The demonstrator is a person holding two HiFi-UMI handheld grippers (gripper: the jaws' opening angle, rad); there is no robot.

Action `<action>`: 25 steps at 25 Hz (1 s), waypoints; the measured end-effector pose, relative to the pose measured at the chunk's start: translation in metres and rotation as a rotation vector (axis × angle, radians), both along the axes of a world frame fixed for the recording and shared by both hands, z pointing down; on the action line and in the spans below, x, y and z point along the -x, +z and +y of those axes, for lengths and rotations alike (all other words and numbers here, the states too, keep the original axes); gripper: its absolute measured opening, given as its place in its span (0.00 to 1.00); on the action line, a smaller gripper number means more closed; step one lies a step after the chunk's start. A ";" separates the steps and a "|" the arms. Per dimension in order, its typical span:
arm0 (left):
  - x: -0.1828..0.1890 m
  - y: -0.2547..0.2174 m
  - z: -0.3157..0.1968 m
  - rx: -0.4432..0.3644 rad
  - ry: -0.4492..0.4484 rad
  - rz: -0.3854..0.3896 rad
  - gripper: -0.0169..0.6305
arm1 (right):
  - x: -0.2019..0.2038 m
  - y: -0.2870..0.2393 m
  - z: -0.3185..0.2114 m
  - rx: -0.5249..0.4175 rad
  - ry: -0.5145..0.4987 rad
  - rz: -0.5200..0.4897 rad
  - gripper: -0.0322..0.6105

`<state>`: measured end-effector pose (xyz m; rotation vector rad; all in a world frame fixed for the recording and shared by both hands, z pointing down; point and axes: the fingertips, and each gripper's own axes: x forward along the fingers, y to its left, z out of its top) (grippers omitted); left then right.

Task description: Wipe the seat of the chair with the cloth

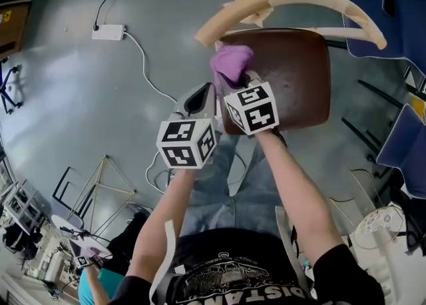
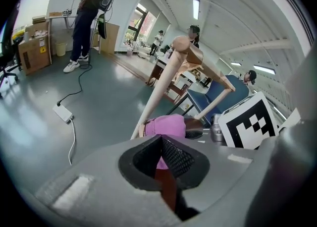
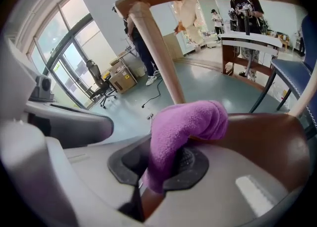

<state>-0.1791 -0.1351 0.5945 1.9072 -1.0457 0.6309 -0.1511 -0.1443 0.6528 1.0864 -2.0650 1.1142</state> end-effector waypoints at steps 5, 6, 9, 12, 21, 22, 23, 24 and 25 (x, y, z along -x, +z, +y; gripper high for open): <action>0.001 0.005 0.001 0.009 -0.023 -0.007 0.03 | -0.017 0.012 -0.014 -0.008 0.059 -0.023 0.15; -0.002 0.008 0.002 0.014 -0.009 -0.013 0.03 | -0.020 0.013 -0.018 -0.012 0.079 -0.034 0.15; -0.012 0.014 0.002 0.016 0.040 -0.032 0.03 | -0.030 0.018 -0.029 -0.021 0.129 -0.058 0.16; -0.025 0.016 0.003 0.016 0.093 -0.037 0.03 | -0.043 0.026 -0.035 -0.021 0.191 -0.080 0.16; -0.054 0.022 0.015 0.028 0.198 -0.054 0.03 | -0.108 0.031 -0.039 -0.013 0.383 -0.129 0.15; -0.058 0.023 0.016 0.029 0.205 -0.054 0.03 | -0.117 0.031 -0.039 -0.015 0.400 -0.129 0.16; -0.062 0.023 0.017 0.029 0.211 -0.054 0.03 | -0.127 0.030 -0.039 -0.017 0.415 -0.128 0.16; -0.065 0.024 0.018 0.030 0.216 -0.054 0.03 | -0.136 0.030 -0.038 -0.018 0.429 -0.127 0.15; -0.068 0.024 0.019 0.031 0.219 -0.055 0.03 | -0.144 0.030 -0.037 -0.019 0.442 -0.126 0.15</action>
